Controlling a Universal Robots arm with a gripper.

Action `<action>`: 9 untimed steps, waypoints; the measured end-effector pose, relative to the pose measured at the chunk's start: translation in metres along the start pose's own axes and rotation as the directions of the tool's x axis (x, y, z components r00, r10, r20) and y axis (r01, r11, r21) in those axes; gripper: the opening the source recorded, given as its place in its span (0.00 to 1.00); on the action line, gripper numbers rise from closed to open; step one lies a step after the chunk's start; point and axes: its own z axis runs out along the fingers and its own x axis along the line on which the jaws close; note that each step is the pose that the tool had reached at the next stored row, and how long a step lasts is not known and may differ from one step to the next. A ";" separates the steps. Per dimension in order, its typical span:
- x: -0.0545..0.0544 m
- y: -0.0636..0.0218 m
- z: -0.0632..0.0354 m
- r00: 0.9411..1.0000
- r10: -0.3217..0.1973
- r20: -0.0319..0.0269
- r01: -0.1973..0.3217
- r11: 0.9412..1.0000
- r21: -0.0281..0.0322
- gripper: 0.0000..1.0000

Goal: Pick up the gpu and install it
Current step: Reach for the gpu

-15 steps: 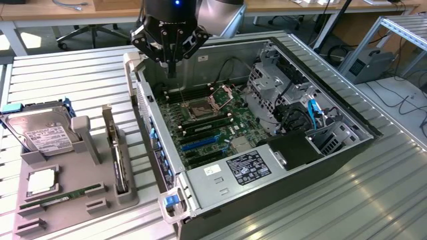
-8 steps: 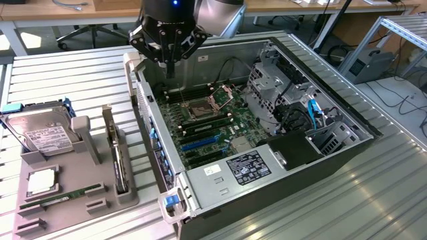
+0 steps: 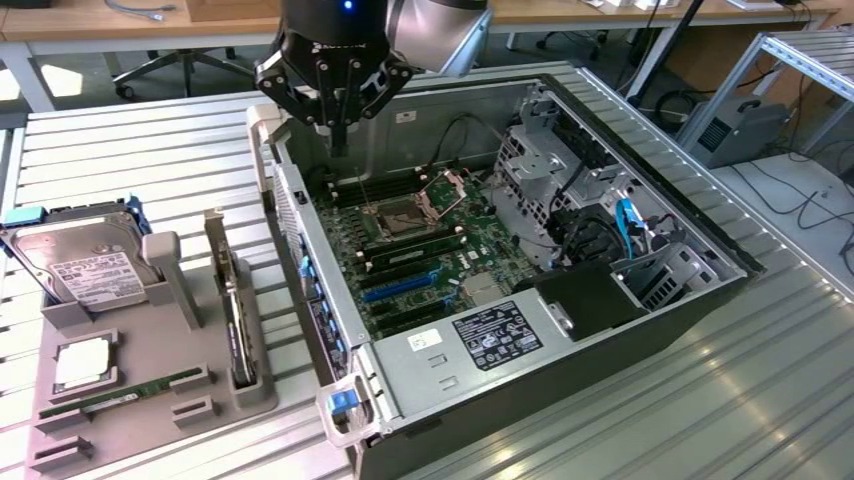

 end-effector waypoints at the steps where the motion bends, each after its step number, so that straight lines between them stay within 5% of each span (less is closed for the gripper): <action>1: 0.000 0.0000 0.0000 1.000 0.000 0.000 0.000 1.000 0.000 0.11; 9: 0.002 -0.0002 -0.0001 1.000 0.000 0.000 0.000 1.000 0.000 0.11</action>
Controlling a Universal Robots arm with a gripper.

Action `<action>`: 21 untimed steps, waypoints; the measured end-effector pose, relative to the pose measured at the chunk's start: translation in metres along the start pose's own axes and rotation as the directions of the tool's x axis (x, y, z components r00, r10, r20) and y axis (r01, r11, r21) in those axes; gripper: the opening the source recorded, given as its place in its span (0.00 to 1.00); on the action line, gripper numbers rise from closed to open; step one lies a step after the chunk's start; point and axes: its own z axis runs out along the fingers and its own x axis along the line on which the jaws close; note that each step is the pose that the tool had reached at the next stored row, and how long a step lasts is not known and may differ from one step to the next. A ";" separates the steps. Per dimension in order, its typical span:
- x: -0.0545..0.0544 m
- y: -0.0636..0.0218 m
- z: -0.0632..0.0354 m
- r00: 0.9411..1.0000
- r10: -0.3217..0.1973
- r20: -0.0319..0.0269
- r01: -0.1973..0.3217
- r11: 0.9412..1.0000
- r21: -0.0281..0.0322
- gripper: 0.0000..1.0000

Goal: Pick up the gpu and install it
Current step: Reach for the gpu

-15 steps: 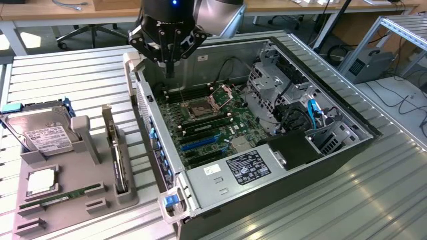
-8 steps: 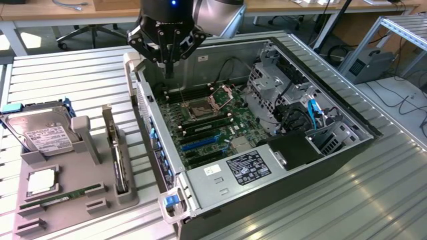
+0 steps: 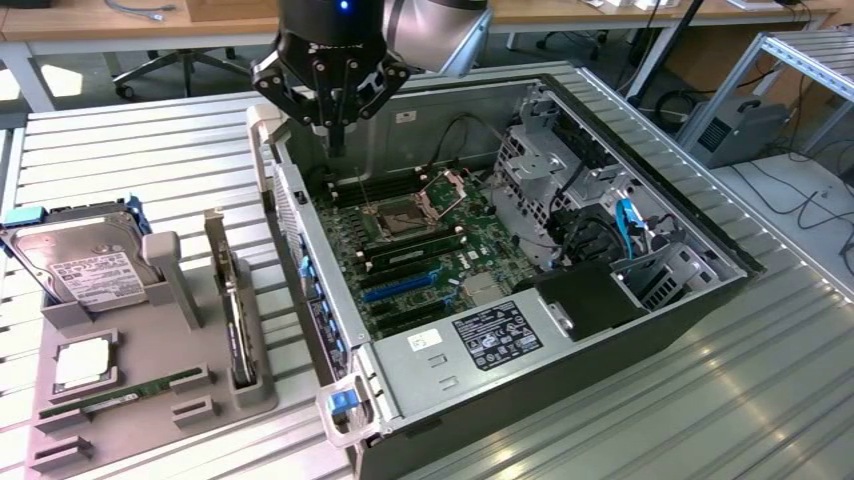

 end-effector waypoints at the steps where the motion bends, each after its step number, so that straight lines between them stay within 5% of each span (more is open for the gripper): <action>1: 0.000 0.0000 0.0000 1.000 0.000 0.000 0.000 1.000 0.000 0.11; 21: 0.006 -0.0005 -0.0002 1.000 0.000 0.000 0.000 1.000 0.000 0.11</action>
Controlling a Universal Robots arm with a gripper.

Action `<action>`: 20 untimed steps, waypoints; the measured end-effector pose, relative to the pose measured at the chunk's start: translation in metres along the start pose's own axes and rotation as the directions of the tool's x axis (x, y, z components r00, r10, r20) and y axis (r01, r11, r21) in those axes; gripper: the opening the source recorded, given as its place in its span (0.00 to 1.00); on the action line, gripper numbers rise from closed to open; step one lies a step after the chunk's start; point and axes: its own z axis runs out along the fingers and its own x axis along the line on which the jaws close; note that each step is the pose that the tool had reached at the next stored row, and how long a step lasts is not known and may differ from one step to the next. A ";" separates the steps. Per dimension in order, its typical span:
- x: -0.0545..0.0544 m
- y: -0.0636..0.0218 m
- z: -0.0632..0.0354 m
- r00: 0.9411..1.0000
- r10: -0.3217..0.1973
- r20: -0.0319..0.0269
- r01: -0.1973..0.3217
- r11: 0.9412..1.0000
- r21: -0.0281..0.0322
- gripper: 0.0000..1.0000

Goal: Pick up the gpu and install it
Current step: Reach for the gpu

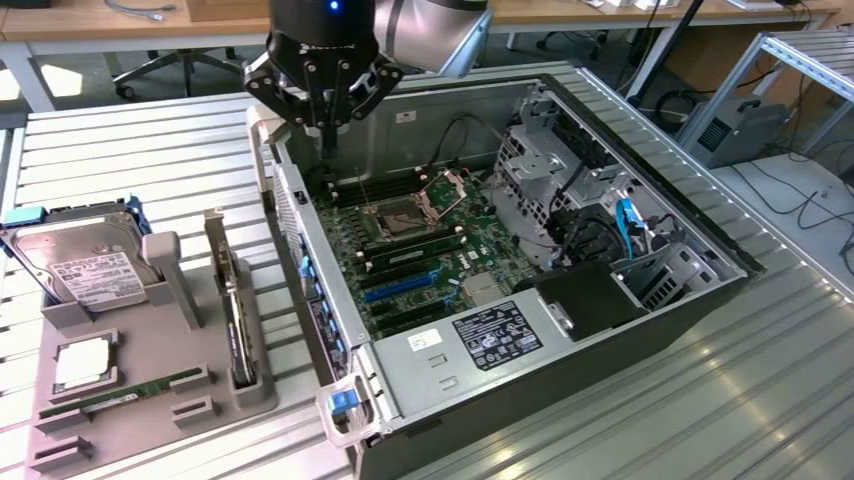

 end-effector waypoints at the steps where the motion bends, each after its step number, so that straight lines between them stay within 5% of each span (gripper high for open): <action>1: 0.000 0.0000 0.0000 1.000 0.000 0.000 0.000 1.000 0.000 0.11; 20: 0.004 -0.0003 -0.0001 1.000 0.000 0.000 0.000 1.000 0.000 0.11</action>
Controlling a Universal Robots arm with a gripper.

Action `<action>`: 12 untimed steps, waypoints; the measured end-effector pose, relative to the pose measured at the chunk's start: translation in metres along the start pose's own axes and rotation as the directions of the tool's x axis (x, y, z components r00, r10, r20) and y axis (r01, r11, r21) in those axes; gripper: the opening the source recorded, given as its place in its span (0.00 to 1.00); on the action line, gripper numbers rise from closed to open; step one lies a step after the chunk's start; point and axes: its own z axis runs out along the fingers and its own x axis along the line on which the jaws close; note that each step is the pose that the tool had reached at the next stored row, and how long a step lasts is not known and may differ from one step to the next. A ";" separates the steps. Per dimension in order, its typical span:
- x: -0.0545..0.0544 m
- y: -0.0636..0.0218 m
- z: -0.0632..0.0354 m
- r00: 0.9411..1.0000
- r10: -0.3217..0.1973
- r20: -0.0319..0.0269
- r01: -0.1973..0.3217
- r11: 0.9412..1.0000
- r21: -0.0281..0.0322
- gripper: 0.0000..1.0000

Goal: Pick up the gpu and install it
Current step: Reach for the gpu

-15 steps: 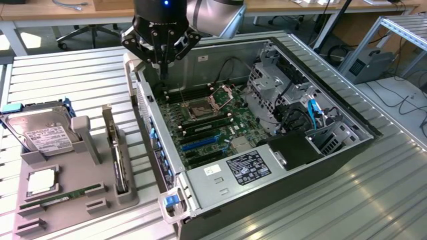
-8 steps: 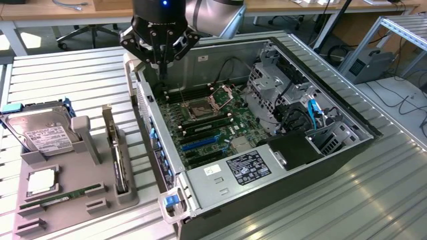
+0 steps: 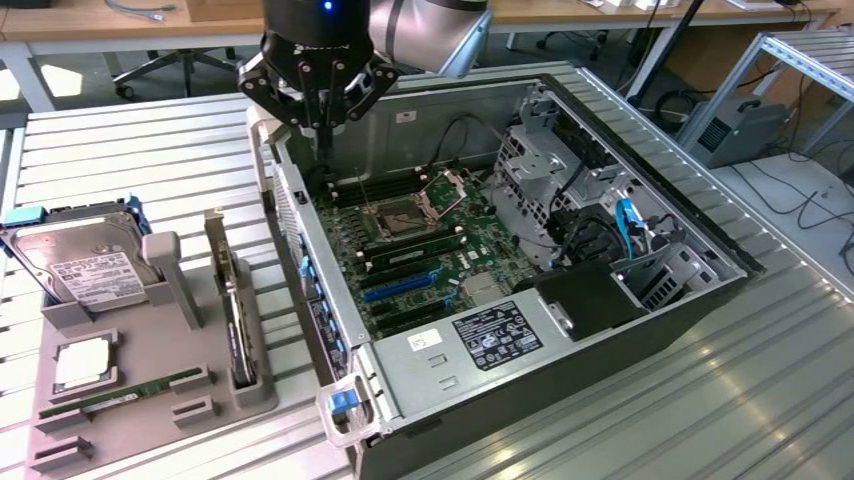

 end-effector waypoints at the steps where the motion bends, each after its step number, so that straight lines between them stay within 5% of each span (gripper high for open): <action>1: 0.000 0.0000 0.0000 1.000 0.000 0.000 0.000 1.000 0.000 0.11; 12: 0.003 -0.0002 -0.0001 1.000 0.000 0.000 0.000 1.000 0.000 0.11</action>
